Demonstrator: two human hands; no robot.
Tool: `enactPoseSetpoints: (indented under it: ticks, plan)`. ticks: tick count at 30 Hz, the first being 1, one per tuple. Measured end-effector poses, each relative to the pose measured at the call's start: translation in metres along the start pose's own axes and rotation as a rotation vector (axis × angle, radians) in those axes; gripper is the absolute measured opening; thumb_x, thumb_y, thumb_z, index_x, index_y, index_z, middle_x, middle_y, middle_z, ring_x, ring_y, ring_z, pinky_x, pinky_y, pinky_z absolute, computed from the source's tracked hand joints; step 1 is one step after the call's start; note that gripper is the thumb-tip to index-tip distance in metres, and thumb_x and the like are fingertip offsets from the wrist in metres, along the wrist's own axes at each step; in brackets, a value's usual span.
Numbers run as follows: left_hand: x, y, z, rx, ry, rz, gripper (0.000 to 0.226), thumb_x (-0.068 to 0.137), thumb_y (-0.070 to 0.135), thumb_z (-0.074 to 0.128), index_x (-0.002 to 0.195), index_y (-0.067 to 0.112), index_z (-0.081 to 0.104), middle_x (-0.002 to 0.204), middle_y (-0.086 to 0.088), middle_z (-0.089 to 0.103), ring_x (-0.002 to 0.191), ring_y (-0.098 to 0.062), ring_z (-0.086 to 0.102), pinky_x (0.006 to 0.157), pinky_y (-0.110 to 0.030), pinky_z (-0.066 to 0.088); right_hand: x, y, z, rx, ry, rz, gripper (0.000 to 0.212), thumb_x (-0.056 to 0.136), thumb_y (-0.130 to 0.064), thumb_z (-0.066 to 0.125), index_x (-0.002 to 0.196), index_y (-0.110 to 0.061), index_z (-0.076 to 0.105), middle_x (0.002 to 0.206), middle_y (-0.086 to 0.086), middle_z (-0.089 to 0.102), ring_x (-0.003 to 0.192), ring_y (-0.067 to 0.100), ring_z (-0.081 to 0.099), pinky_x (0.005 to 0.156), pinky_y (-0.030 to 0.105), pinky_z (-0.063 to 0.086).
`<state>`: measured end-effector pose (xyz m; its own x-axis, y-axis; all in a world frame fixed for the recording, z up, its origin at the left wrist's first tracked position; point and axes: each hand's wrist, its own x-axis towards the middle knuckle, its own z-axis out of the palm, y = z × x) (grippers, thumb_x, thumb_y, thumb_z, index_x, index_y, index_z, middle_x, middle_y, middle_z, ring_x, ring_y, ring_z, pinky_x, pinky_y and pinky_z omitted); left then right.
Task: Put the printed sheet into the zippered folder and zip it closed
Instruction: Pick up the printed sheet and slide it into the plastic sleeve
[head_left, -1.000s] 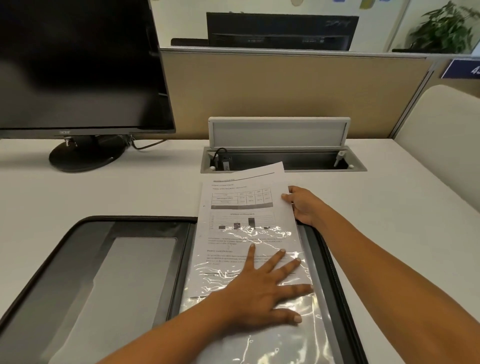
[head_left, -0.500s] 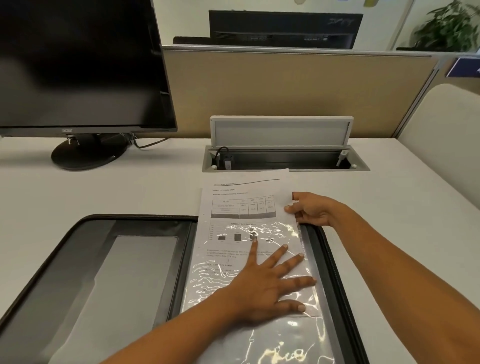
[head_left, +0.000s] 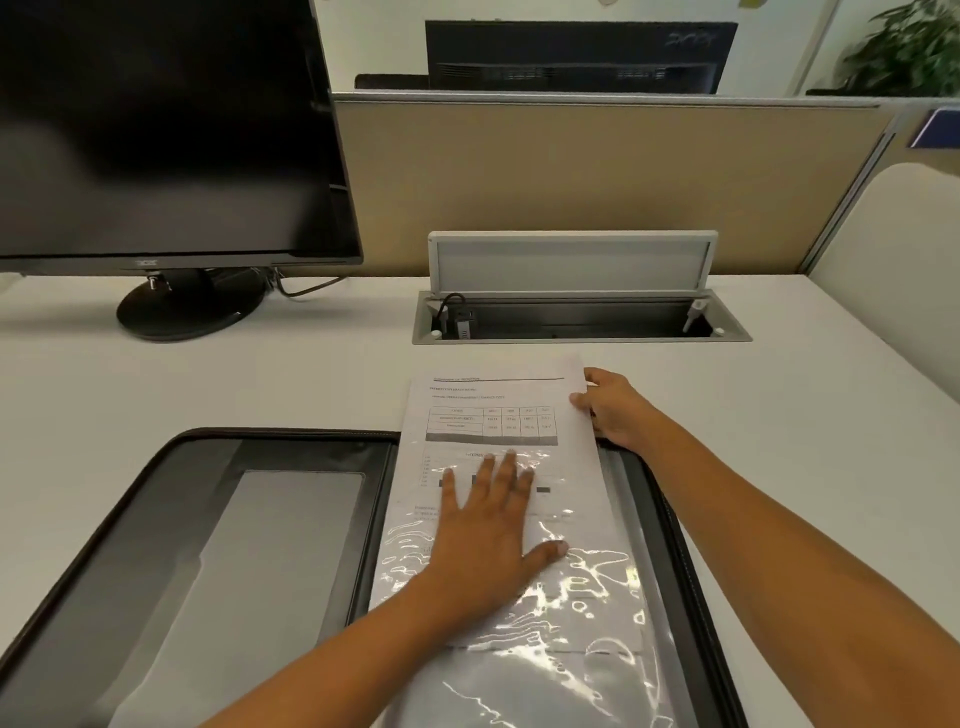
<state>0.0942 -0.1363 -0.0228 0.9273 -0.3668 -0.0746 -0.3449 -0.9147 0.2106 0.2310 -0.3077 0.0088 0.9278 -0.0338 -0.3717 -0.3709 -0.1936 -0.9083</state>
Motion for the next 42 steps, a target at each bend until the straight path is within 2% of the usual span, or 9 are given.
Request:
enactPoseSetpoints:
  ticks: [4,9,15,21,30,35,38,40,42]
  plan:
    - [-0.001,-0.004,-0.002,-0.008,-0.024,-0.058,0.086,0.082,0.074,0.019,0.147,0.023,-0.006,0.155,0.001,-0.017,0.142,-0.018,-0.019,0.108,-0.048,-0.020,0.000,-0.001,-0.006,-0.044,-0.165,0.062,0.047,0.088,0.005,0.050,0.130,-0.013,0.040,0.124,0.014,0.053,0.107,0.031,0.053,0.092,0.049,0.047]
    - [0.000,0.000,-0.002,-0.040,-0.009,-0.042,0.086,0.082,0.073,0.019,0.147,0.024,-0.007,0.155,0.002,-0.017,0.141,-0.017,-0.021,0.108,-0.047,-0.021,0.002,-0.019,-0.021,-0.396,-0.346,0.111,0.041,0.083,0.005,0.057,0.120,-0.012,0.047,0.118,0.011,0.054,0.104,0.027,0.052,0.090,0.042,0.048]
    - [-0.005,0.001,-0.002,0.024,0.026,-0.091,0.086,0.080,0.075,0.015,0.147,0.024,-0.006,0.155,-0.001,-0.019,0.140,-0.020,-0.024,0.104,-0.053,-0.026,0.013,-0.028,0.009,-0.888,-0.129,-0.275,0.037,0.083,-0.016,0.064,0.118,-0.012,0.054,0.130,0.009,0.050,0.117,0.026,0.047,0.096,0.032,0.038]
    - [-0.017,-0.005,0.001,0.056,0.045,-0.190,0.089,0.076,0.079,0.010,0.146,0.027,-0.008,0.154,-0.001,-0.022,0.140,-0.023,-0.025,0.096,-0.056,-0.032,0.015,-0.033,0.047,-1.293,0.004,-0.352,0.032,0.086,-0.042,0.055,0.108,-0.018,0.059,0.118,0.007,0.059,0.115,0.028,0.047,0.103,0.050,0.028]
    - [-0.012,-0.001,0.006,0.041,0.056,-0.197,0.101,0.059,0.082,-0.012,0.145,0.028,-0.012,0.154,0.000,-0.021,0.139,-0.023,-0.026,0.096,-0.057,-0.031,-0.010,-0.031,0.066,-1.225,-0.026,-0.365,0.031,0.094,-0.034,0.041,0.088,-0.011,0.060,0.103,0.008,0.063,0.100,0.025,0.051,0.101,0.048,0.029]
    - [-0.012,-0.002,0.006,0.060,0.050,-0.202,0.103,0.058,0.081,-0.014,0.146,0.027,-0.009,0.155,-0.002,-0.018,0.141,-0.024,-0.022,0.100,-0.060,-0.025,-0.030,-0.018,0.063,-1.151,-0.026,-0.392,0.037,0.092,-0.029,0.043,0.058,-0.016,0.042,0.067,-0.004,0.041,0.086,0.018,0.038,0.093,0.045,0.034]
    - [-0.012,-0.001,0.005,0.068,0.036,-0.204,0.104,0.056,0.080,-0.016,0.146,0.027,-0.009,0.155,-0.003,-0.017,0.141,-0.025,-0.021,0.102,-0.061,-0.022,-0.042,-0.010,0.061,-1.136,-0.041,-0.432,0.034,0.093,-0.027,0.041,0.062,-0.013,0.048,0.072,-0.001,0.042,0.086,0.021,0.040,0.080,0.041,0.035]
    - [-0.012,0.000,0.004,0.069,0.025,-0.205,0.105,0.055,0.080,-0.017,0.145,0.026,-0.011,0.155,-0.003,-0.019,0.141,-0.025,-0.022,0.102,-0.061,-0.022,-0.047,-0.005,0.058,-1.140,-0.067,-0.432,0.031,0.094,-0.027,0.039,0.086,-0.008,0.063,0.093,0.006,0.056,0.093,0.026,0.048,0.083,0.040,0.040]
    - [-0.012,0.000,0.004,0.068,0.026,-0.207,0.103,0.058,0.080,-0.014,0.145,0.026,-0.011,0.155,-0.003,-0.019,0.141,-0.025,-0.023,0.103,-0.061,-0.022,-0.051,-0.001,0.056,-1.155,-0.094,-0.418,0.033,0.095,-0.027,0.038,0.114,-0.010,0.059,0.118,0.009,0.055,0.106,0.027,0.049,0.093,0.042,0.041]
